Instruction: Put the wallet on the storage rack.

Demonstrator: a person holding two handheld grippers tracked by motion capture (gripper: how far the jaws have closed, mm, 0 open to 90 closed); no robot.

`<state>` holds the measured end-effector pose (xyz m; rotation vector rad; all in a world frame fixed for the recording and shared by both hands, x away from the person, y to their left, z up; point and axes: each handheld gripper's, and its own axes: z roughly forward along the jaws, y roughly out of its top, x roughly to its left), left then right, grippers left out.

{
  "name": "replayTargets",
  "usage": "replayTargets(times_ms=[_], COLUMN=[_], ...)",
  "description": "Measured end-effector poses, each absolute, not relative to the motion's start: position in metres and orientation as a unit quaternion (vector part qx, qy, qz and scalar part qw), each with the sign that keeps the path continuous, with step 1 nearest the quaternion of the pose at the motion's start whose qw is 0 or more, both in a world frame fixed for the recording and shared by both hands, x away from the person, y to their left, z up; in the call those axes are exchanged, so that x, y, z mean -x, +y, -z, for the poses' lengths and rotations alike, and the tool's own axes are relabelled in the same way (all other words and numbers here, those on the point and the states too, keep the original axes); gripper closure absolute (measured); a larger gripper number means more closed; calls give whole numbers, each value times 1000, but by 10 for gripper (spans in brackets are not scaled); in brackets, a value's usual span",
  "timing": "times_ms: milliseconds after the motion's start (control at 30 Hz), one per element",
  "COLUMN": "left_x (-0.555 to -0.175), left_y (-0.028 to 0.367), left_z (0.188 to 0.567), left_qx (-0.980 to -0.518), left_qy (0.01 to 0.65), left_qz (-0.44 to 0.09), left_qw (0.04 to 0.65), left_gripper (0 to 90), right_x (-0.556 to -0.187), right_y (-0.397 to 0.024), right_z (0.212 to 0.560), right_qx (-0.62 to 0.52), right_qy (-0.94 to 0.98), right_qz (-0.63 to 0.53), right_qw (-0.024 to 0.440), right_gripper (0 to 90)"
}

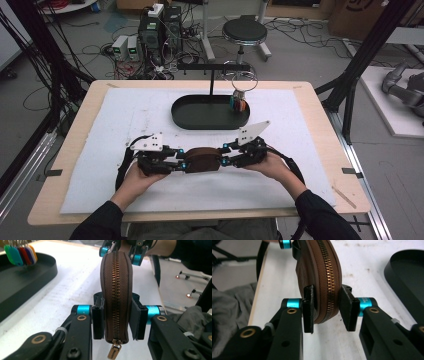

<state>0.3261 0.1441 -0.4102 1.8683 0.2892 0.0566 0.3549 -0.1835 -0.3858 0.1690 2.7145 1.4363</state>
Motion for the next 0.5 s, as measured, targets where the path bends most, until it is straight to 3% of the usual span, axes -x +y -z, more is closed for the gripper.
replayTargets(times_ms=[167,300,400,500], left_x=[-324,-324,-324,-323], left_y=[146,149,150,151], left_z=[407,406,404,404], left_qx=[-776,-753,-740,-738], left_qy=[119,119,119,119], left_qz=[-25,-18,-16,-17], left_qw=[619,647,662,664], left_gripper=[701,702,703,700], right_x=[-358,-361,-361,-359], right_y=[-190,-192,-192,-192], right_z=[383,382,383,381], right_qx=[-83,-89,-90,-81], right_qy=[852,839,834,831], right_qz=[-517,-537,-543,-550], right_qw=[3,-18,-28,-25], right_gripper=[570,559,565,642])
